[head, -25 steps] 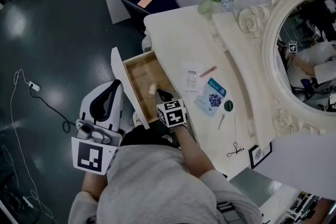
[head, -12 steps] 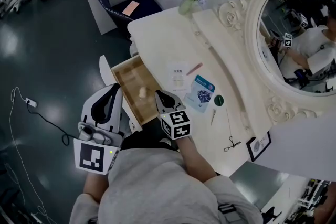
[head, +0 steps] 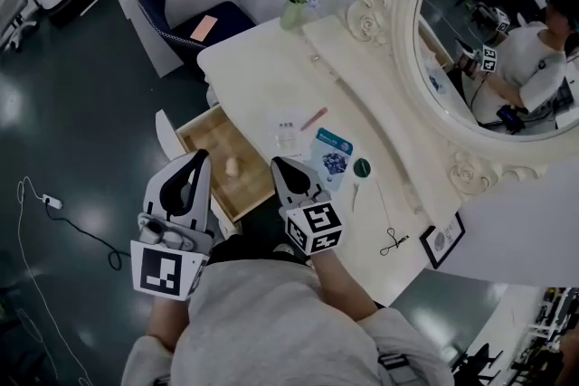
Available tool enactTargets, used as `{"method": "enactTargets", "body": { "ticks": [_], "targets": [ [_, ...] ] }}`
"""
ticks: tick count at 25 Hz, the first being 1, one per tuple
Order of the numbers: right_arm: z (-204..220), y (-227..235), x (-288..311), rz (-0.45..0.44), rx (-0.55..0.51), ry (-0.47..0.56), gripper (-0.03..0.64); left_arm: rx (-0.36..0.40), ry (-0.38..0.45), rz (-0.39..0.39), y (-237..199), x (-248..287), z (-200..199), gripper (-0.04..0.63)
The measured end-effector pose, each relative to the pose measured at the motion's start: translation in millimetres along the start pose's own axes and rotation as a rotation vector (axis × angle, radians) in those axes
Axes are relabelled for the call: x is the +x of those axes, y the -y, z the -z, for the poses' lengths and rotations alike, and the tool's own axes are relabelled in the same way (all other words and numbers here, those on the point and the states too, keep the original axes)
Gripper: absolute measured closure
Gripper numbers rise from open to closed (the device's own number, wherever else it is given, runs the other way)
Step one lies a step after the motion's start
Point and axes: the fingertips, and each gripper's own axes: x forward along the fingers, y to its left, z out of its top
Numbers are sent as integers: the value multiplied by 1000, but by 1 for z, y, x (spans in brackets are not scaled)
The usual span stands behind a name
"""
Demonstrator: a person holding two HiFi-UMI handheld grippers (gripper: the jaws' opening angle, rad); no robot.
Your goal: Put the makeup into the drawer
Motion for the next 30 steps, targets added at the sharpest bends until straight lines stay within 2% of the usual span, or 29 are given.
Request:
{"method": "enactTargets", "body": {
  "ticks": [12, 17, 24, 30],
  "targets": [
    [-70, 23, -60, 84, -71, 187, 595, 10, 30, 88, 34, 24, -14, 581],
    [-86, 32, -79, 113, -92, 229, 595, 10, 42, 119, 46, 33, -19, 581],
    [-106, 44, -107, 159, -123, 274, 595, -34, 125, 130, 61, 49, -40, 581],
    [-124, 49, -131, 193, -162, 314, 595, -33, 146, 168, 75, 59, -47, 581]
  ]
}}
